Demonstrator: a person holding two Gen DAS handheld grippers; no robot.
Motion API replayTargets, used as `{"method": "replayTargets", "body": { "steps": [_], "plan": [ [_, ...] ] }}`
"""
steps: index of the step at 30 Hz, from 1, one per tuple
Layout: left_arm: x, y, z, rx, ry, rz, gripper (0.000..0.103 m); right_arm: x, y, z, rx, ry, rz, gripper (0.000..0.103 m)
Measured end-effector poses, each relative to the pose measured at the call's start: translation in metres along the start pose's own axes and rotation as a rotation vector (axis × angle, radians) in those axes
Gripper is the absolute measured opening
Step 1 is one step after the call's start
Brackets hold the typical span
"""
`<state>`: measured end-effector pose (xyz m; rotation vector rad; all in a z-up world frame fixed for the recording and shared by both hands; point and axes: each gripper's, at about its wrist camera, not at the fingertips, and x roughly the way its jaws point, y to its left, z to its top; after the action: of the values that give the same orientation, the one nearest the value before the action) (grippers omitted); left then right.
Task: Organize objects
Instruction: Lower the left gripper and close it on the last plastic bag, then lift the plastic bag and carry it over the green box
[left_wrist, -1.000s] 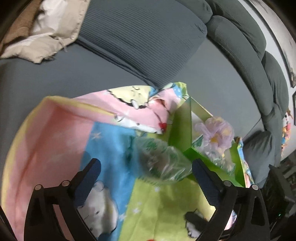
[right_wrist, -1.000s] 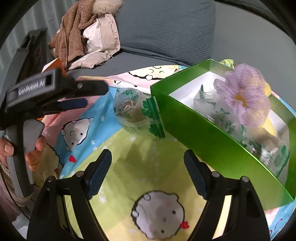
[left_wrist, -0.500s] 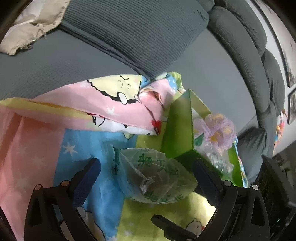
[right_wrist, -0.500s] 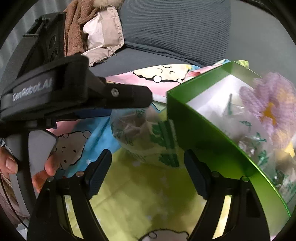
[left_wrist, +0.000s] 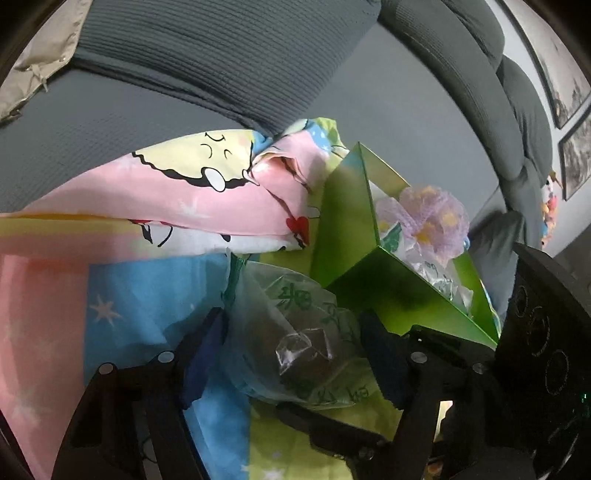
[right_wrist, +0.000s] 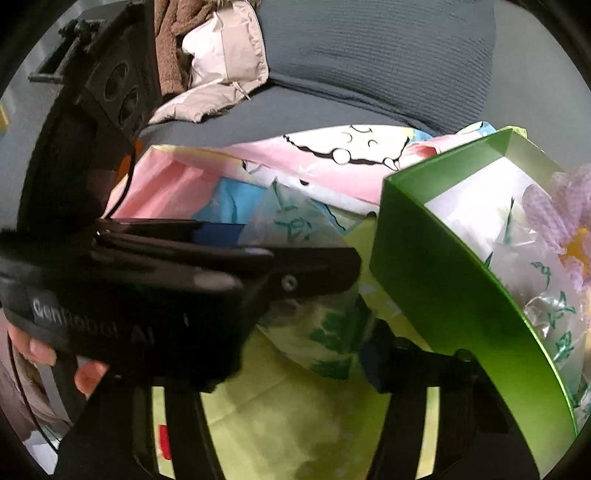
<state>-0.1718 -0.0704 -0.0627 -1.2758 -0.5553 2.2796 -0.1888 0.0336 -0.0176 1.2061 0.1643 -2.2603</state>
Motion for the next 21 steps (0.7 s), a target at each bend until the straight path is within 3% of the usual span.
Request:
{"method": "replayTargets", "body": {
  "steps": [5, 21],
  "plan": [
    [-0.004, -0.005, -0.002, 0.02, -0.008, -0.007, 0.063, -0.003, -0.005, 0.0, 0.012, -0.01, 0.043, 0.046],
    [-0.042, -0.054, -0.022, 0.098, -0.052, 0.017, 0.063, -0.052, 0.011, -0.021, -0.02, -0.073, 0.076, 0.044]
  ]
}}
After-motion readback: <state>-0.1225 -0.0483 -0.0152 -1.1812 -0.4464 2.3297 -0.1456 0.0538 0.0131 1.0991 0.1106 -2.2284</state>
